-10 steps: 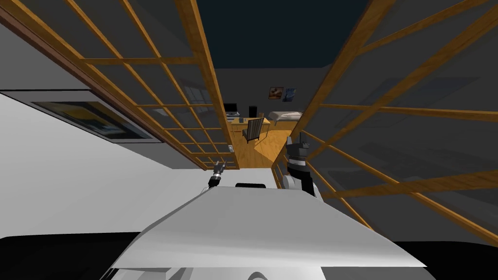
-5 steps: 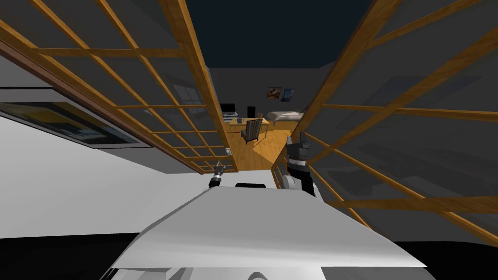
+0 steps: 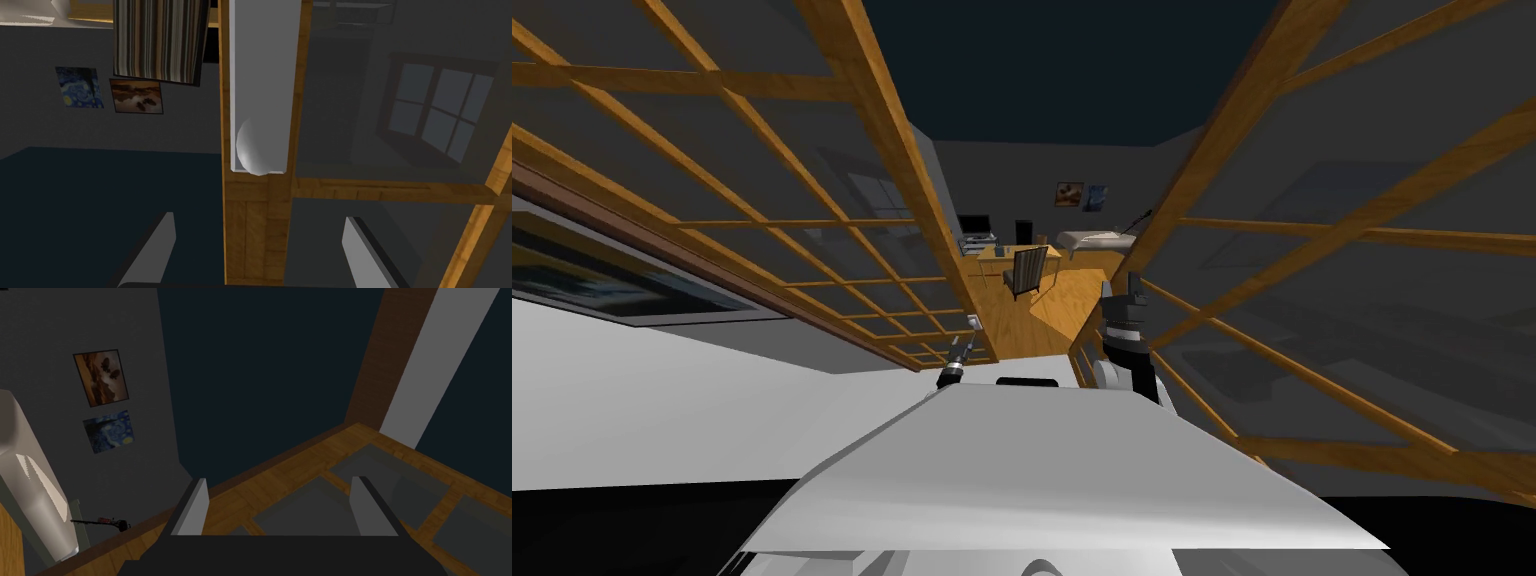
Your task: Pull the door open
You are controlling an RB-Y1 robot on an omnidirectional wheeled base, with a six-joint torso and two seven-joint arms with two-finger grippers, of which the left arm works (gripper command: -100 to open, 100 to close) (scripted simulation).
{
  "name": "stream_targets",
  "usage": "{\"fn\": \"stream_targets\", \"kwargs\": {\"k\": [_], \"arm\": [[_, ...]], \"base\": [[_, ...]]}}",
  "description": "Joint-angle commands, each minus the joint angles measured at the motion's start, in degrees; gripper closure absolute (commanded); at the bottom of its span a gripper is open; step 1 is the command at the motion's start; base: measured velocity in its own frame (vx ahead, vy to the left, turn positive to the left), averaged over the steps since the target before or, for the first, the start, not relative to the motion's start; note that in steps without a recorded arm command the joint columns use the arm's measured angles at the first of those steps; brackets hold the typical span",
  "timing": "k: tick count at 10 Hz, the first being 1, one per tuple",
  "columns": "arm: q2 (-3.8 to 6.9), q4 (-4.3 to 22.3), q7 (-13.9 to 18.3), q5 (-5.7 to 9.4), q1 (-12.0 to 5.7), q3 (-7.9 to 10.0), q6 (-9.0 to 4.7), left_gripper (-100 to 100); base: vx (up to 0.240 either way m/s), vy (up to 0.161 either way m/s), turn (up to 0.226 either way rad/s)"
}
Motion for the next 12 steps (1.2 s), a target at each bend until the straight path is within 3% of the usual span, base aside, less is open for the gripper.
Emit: {"fn": "stream_targets", "kwargs": {"k": [1,5,6,7,12], "arm": [[0.54,0.8,0.1,0.56,0.12,0.75,-0.68,-100],[2.20,2.9,0.7,1.89,0.31,2.51,-2.08,-100],[2.03,3.0,0.5,1.72,0.15,2.29,-2.07,-100],[2.03,3.0,0.5,1.72,0.15,2.29,-2.07,100],[2.03,3.0,0.5,1.72,0.15,2.29,-2.07,100]], "base": [[0.207,-0.026,-0.094],[0.192,-0.013,-0.103],[0.097,-0.010,-0.001],[-0.025,0.001,0.028],[-0.016,0.005,-0.006]]}}
